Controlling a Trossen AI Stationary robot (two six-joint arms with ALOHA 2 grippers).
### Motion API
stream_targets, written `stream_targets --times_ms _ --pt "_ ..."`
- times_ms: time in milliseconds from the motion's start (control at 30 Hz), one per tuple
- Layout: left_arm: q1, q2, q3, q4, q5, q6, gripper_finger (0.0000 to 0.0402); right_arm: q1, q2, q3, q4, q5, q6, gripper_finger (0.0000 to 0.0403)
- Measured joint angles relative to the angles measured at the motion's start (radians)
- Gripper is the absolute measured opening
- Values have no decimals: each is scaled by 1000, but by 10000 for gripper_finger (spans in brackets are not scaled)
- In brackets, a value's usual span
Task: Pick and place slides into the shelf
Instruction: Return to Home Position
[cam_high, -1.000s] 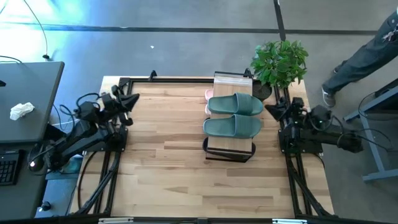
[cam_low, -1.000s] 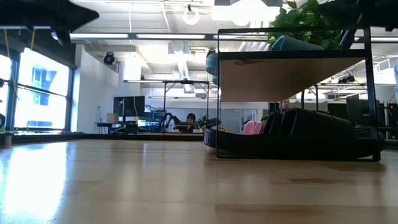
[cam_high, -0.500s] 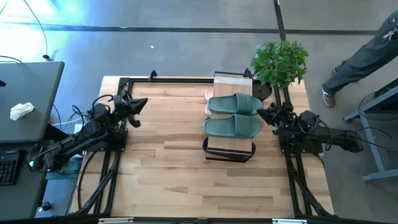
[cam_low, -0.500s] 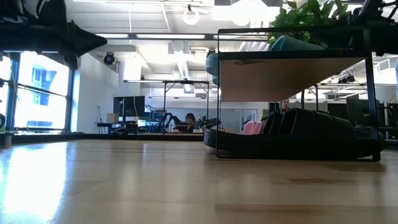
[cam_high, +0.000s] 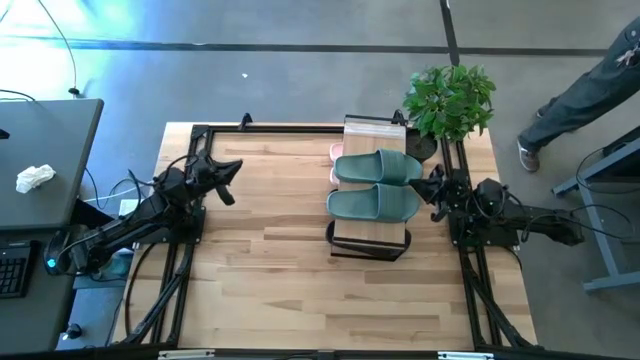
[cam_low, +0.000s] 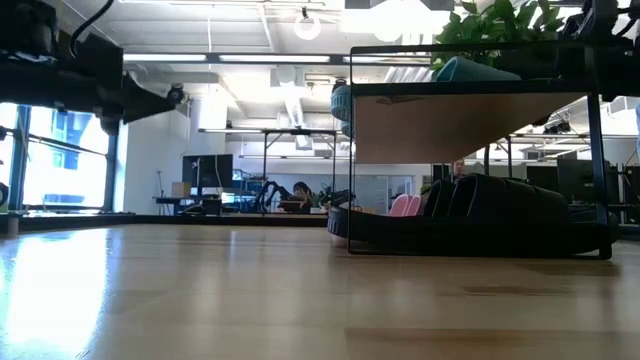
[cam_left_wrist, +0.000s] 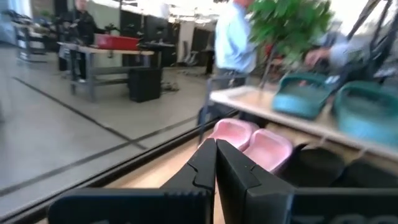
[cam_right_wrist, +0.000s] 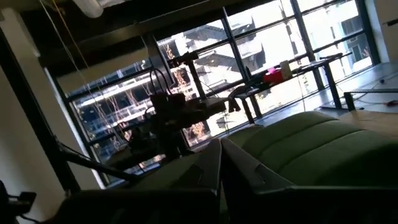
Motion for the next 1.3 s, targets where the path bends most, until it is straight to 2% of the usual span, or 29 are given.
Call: stream_targets --times_ms 300,400,500,733,1300 --pt "1 8 1 -24 -32 323 1 0 0 0 -67 -2 -329 0" --pt "1 8 1 -24 -32 456 1 0 0 0 -67 20 -355 0" --pt "1 8 1 -24 -31 523 1 0 0 0 -67 52 -356 0" --pt "1 8 1 -24 -28 528 1 0 0 -1 -68 108 -355 0" --pt "1 8 2 -23 -28 527 1 0 0 -1 -68 108 -348 0"
